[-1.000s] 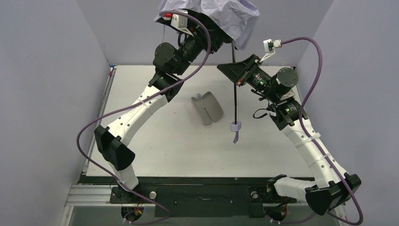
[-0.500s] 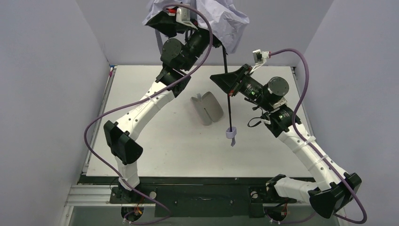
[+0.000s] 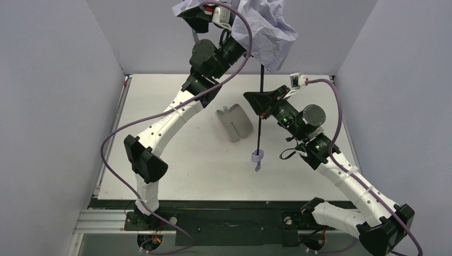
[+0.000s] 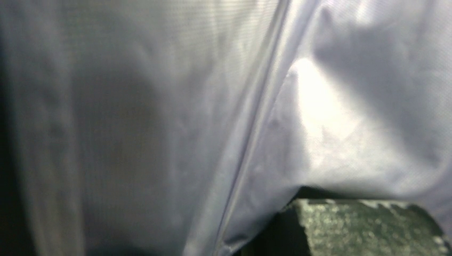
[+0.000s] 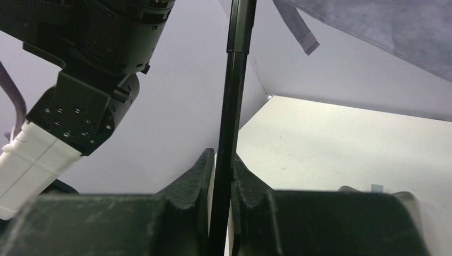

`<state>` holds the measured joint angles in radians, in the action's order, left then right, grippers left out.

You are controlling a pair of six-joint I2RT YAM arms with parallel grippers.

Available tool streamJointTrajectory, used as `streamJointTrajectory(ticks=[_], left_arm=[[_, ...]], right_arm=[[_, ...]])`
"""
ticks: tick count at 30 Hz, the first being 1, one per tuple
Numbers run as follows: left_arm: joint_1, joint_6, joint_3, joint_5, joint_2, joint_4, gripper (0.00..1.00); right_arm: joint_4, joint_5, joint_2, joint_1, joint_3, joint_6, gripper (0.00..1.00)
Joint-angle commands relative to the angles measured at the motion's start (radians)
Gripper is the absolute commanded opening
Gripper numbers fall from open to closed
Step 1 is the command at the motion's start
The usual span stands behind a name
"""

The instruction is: Open the umbrella

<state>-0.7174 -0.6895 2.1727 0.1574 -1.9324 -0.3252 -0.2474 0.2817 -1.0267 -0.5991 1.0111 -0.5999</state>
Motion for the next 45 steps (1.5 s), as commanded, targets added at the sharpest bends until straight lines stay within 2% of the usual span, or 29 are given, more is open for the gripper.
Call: streamJointTrajectory(ticks=[1,3,6,7,8,9,11,13,17,19,20,21,22,26,28,35,45], left_arm=[[0.087,0.185,0.118,-0.144,0.016,-0.130,0.00],[0.087,0.220,0.075,-0.106,0.053,-0.116,0.00],[0.092,0.215,-0.071,-0.058,0.115,-0.050,0.00],[0.098,0.202,-0.096,-0.048,0.147,-0.024,0.00],[0.102,0.170,-0.155,-0.034,0.162,0.014,0.00],[0.115,0.149,-0.216,-0.024,0.195,0.027,0.00],[0.136,0.083,-0.282,0.018,0.233,0.059,0.00],[0.151,0.040,-0.326,0.052,0.266,0.088,0.00],[0.165,-0.034,-0.375,0.079,0.315,0.139,0.00],[0.178,-0.126,-0.389,0.075,0.327,0.201,0.00],[0.181,-0.184,-0.391,0.069,0.338,0.225,0.00],[0.181,-0.208,-0.406,0.059,0.351,0.257,0.00],[0.177,-0.251,-0.415,0.055,0.363,0.268,0.00],[0.144,-0.309,-0.420,0.034,0.384,0.347,0.00],[0.119,-0.329,-0.407,0.016,0.385,0.414,0.00],[0.068,-0.358,-0.446,-0.031,0.408,0.493,0.00],[0.030,-0.367,-0.550,-0.053,0.466,0.519,0.00]], right_arm=[[0.086,0.217,0.052,-0.078,-0.062,0.123,0.00],[0.090,0.212,0.052,-0.071,-0.048,0.125,0.00],[0.121,0.210,0.033,-0.036,0.042,0.098,0.01],[0.131,0.221,0.023,-0.009,0.064,0.088,0.24],[0.151,0.243,0.019,0.004,0.109,0.086,0.37],[0.168,0.251,0.016,0.028,0.131,0.104,0.57],[0.218,0.258,0.033,0.050,0.184,0.168,0.73],[0.256,0.259,0.061,0.060,0.227,0.253,0.78],[0.354,0.220,0.104,0.067,0.292,0.415,0.81],[0.458,0.208,0.119,0.053,0.313,0.613,0.81],[0.540,0.187,0.127,0.017,0.317,0.792,0.81],[0.578,0.136,0.133,-0.005,0.316,0.872,0.81],[0.629,0.117,0.142,-0.044,0.308,1.027,0.81],[0.660,0.003,0.142,-0.145,0.265,1.388,0.79],[0.619,-0.042,0.133,-0.196,0.232,1.508,0.77],[0.504,-0.078,0.044,-0.354,0.204,1.819,0.70],[0.413,-0.099,-0.094,-0.393,0.195,2.020,0.65]])
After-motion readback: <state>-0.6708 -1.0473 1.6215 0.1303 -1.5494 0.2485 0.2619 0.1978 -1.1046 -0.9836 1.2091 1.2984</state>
